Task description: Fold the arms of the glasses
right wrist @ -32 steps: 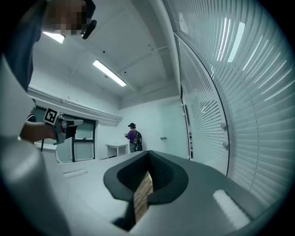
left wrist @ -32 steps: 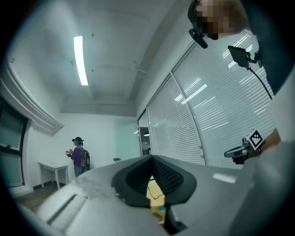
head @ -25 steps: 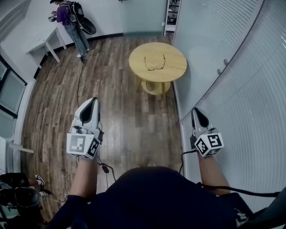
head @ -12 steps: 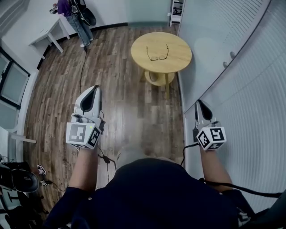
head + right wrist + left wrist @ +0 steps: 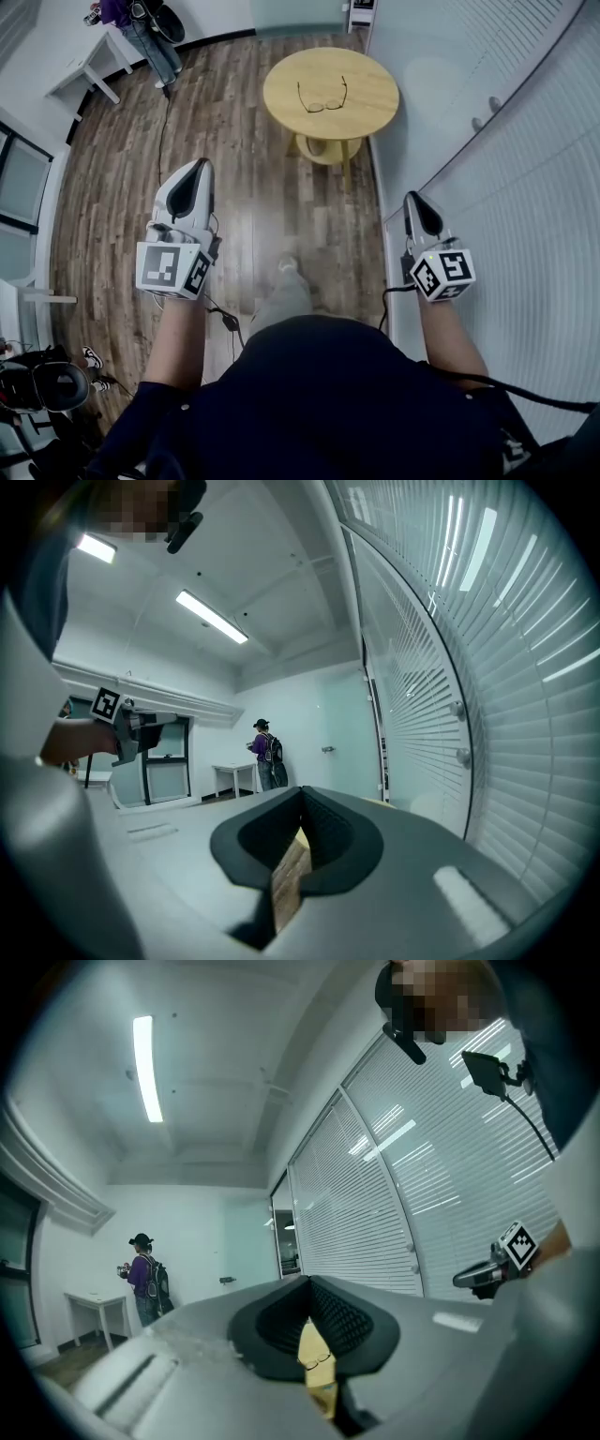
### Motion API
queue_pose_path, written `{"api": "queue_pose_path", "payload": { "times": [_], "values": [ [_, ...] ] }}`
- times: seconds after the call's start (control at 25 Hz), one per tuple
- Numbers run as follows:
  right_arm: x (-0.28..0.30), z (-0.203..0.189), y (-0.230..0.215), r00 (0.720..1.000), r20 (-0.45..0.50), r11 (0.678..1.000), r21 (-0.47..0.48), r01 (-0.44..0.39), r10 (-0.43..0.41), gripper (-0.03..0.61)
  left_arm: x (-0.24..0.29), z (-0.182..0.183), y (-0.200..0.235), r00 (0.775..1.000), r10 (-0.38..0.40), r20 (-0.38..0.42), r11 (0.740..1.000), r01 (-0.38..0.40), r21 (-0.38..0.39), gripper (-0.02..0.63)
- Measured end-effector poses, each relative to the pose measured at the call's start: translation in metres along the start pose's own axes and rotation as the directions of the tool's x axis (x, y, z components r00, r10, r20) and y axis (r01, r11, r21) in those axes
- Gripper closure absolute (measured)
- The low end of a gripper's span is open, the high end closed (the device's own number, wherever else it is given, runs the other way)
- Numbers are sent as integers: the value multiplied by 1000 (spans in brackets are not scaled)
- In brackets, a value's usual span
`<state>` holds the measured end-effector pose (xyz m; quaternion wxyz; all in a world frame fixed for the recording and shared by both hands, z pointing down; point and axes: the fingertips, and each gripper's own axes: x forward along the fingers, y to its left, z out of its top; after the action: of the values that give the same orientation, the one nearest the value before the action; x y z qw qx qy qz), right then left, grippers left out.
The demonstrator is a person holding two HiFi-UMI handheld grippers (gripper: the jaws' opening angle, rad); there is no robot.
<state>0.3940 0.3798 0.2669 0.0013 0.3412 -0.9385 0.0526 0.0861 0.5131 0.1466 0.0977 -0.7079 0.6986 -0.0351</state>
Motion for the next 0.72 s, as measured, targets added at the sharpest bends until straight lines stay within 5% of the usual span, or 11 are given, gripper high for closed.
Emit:
{"api": "queue_pose_path", "payload": {
  "times": [0.72],
  "values": [
    [163, 25, -26, 996, -26, 996, 14, 89, -89, 572, 163, -20, 115, 994, -103, 35, 994, 104, -31, 611]
  ]
}}
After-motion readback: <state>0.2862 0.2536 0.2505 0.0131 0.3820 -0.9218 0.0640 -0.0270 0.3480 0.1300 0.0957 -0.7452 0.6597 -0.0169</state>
